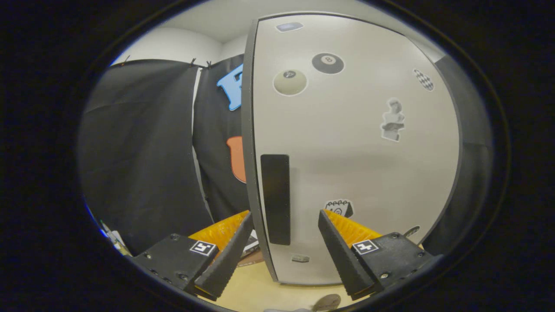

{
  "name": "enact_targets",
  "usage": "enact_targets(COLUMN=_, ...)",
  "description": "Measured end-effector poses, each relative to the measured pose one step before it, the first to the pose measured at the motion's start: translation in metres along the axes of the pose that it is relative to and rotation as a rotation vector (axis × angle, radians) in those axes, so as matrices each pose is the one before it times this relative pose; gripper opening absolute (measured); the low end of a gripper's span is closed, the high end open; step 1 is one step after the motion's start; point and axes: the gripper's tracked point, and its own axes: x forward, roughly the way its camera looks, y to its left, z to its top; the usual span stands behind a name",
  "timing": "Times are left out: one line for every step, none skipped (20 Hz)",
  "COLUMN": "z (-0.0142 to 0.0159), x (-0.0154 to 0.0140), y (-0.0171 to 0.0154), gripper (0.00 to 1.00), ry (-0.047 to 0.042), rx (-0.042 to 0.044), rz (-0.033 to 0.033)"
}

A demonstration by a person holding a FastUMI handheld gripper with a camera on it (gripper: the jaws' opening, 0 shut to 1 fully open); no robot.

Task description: Open the shoe cabinet door, grab the shoes and put them into the shoe cabinet, then close the shoe cabinet door.

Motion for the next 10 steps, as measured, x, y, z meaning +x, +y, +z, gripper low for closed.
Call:
enact_targets(z=-0.00210, x=0.00479, y=0.00090, gripper=0.99, ry=0.00962, rx=0.00391, rz=-0.00151)
enact_targets(z=0.00006, x=0.00518, y=0.00003, gripper=0.99, ry=0.00388, rx=0.00672, rz=-0.00066)
enact_targets(z=-0.00047, x=0.00440, y=0.00019, gripper=0.98, ry=0.00047, rx=0.00424, rz=-0.00281)
enact_targets(z=-0.00049, x=0.00429, y=-0.00082, gripper=0.96, ry=0.00783, rx=0.00032, rz=-0.01159)
enact_targets(z=0.00246, x=-0.00157, y=0.00004, gripper=0.93, ry=-0.01427, rx=0.00469, rz=-0.01610)
enact_targets(z=-0.00025, x=0.00055, y=0.00161, gripper=0.90, ry=0.00239, rx=-0.00697, rz=-0.01296)
enact_targets(z=0.00032, x=0.00247, y=-0.00261, gripper=0.87, ry=-0.00435, rx=-0.00938, rz=-0.03072)
enact_targets(z=-0.00052, x=0.00138, y=-0.00385, gripper=0.87, ry=0.00028, rx=-0.01151, rz=-0.03324)
enact_targets(z=-0.00065, x=0.00095, y=-0.00305, gripper=0.80, ry=-0.00892, rx=-0.00570, rz=-0.02986)
enact_targets(z=0.00012, x=-0.00057, y=-0.00009, gripper=0.73, ry=-0.00395, rx=0.00762, rz=-0.01080)
